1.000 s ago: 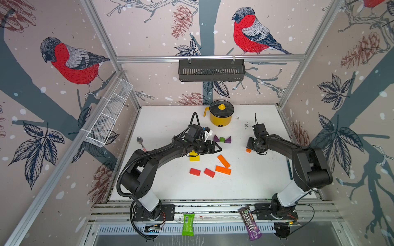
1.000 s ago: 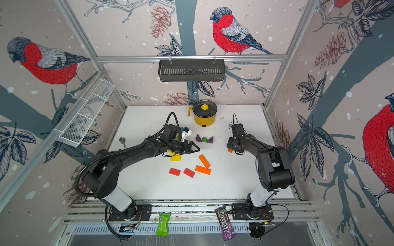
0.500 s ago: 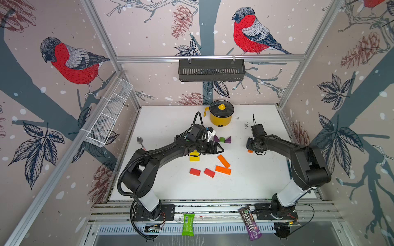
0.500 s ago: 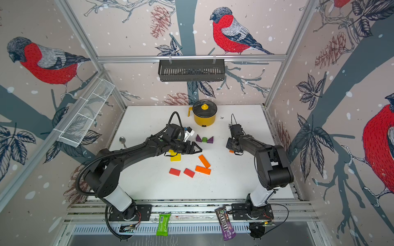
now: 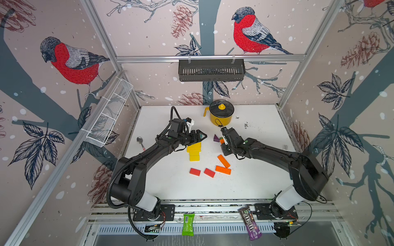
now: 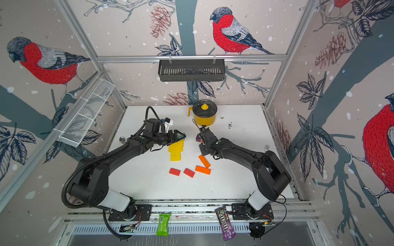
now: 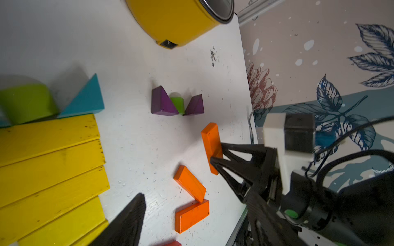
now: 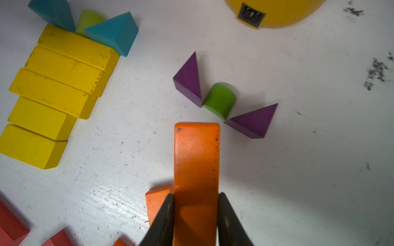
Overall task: Assemble a carrot with building blocks
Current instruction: Assemble the building block at the center of the board.
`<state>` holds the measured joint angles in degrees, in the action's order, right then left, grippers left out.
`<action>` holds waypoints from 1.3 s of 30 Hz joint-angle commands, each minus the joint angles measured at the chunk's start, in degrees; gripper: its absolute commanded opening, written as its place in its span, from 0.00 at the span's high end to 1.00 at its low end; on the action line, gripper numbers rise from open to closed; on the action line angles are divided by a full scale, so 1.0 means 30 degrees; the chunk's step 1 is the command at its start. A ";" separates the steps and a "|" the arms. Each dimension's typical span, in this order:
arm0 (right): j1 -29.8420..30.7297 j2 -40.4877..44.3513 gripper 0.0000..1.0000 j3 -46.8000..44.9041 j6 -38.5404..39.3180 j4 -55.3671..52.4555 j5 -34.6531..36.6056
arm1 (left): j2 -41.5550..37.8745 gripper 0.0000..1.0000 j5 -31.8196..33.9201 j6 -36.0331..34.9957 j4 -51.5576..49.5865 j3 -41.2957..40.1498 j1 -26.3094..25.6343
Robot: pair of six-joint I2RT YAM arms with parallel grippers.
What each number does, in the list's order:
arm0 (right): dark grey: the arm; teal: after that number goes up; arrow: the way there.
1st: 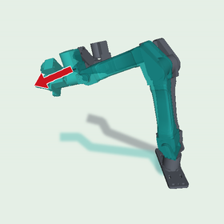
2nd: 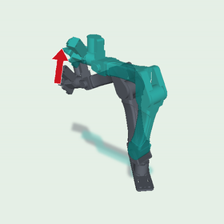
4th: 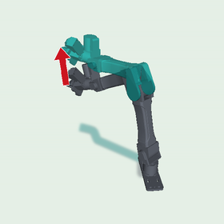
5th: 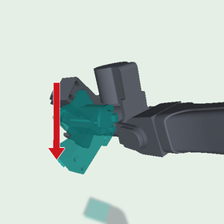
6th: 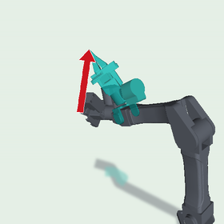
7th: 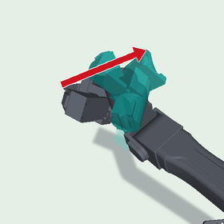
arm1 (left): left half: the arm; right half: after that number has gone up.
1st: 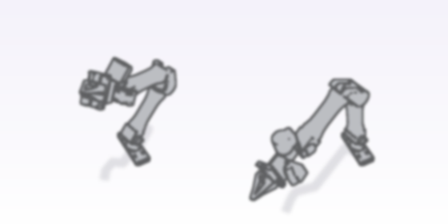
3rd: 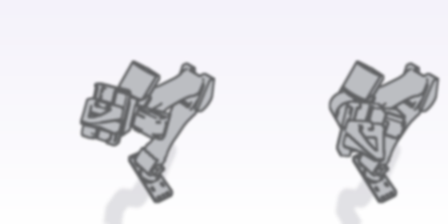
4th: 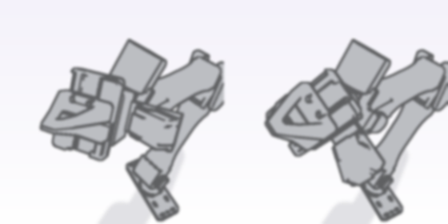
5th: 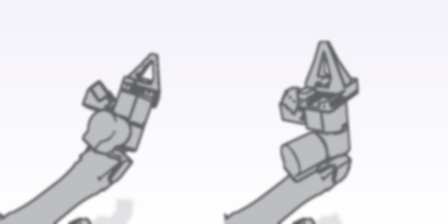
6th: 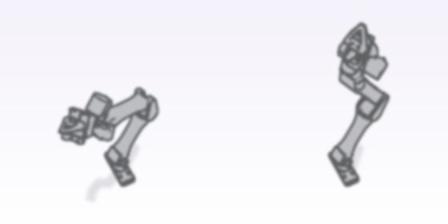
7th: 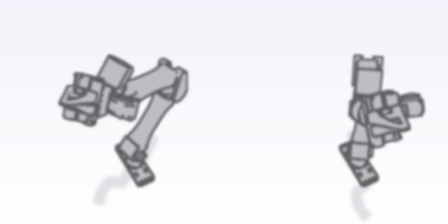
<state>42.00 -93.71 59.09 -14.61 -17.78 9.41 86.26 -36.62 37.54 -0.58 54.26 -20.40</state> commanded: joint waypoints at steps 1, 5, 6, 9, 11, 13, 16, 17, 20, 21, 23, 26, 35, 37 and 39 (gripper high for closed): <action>0.0415 -0.1402 0.70 0.0925 0.1926 -0.0543 0.0799 | -0.0305 0.24 0.0077 0.0609 0.1187 -0.0238 0.0536; 0.0795 -0.3052 0.69 0.2037 0.3067 -0.1233 0.1170 | -0.0274 0.24 -0.0177 0.0728 0.1350 -0.0303 0.0590; 0.0834 -0.3363 0.68 0.2259 0.3259 -0.1427 0.1100 | -0.0276 0.24 -0.0189 0.0736 0.1355 -0.0319 0.0576; 0.0863 -0.3986 0.67 0.2605 0.3649 -0.1506 0.0953 | -0.0306 0.24 -0.0258 0.0789 0.1394 -0.0333 0.0586; 0.0884 -0.4362 0.65 0.2982 0.3757 -0.1903 0.1018 | -0.0321 0.24 -0.0303 0.0806 0.1431 -0.0362 0.0589; 0.0881 -0.4604 0.64 0.3130 0.3928 -0.1954 0.1073 | -0.0328 0.24 -0.0375 0.0834 0.1459 -0.0386 0.0590; 0.0841 -0.4787 0.57 0.3328 0.3988 -0.2078 0.1395 | -0.0318 0.24 -0.0450 0.0897 0.1540 -0.0421 0.0589; 0.0853 -0.4775 0.55 0.3330 0.3977 -0.2100 0.1566 | -0.0306 0.24 -0.0480 0.0902 0.1585 -0.0421 0.0590; 0.0854 -0.4682 0.49 0.3278 0.3738 -0.2246 0.2417 | -0.0306 0.24 -0.0538 0.0908 0.1605 -0.0464 0.0579; 0.0856 -0.4560 0.47 0.3175 0.3567 -0.2226 0.2746 | -0.0307 0.24 -0.0545 0.0921 0.1625 -0.0475 0.0589; 0.0883 -0.4248 0.47 0.2958 0.3288 -0.2085 0.2959 | -0.0306 0.24 -0.0563 0.0962 0.1708 -0.0479 0.0571; 0.0955 -0.3915 0.47 0.2637 0.2740 -0.1828 0.3613 | -0.0277 0.24 -0.0638 0.1007 0.1778 -0.0516 0.0573; 0.1147 -0.3503 0.32 0.1780 0.2099 -0.1531 0.3115 | -0.0276 0.24 -0.0682 0.1042 0.1863 -0.0575 0.0590; 0.1121 -0.3636 0.32 0.1694 0.1924 -0.1602 0.3682 | -0.0280 0.24 -0.0665 0.1028 0.1848 -0.0574 0.0586; 0.1009 -0.3795 0.32 0.1690 0.1693 -0.1785 0.4445 | -0.0305 0.24 -0.0659 0.1025 0.1855 -0.0571 0.0588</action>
<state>45.30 -104.81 64.34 -7.62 -22.96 19.77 85.65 -37.50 40.45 2.79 52.62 -18.70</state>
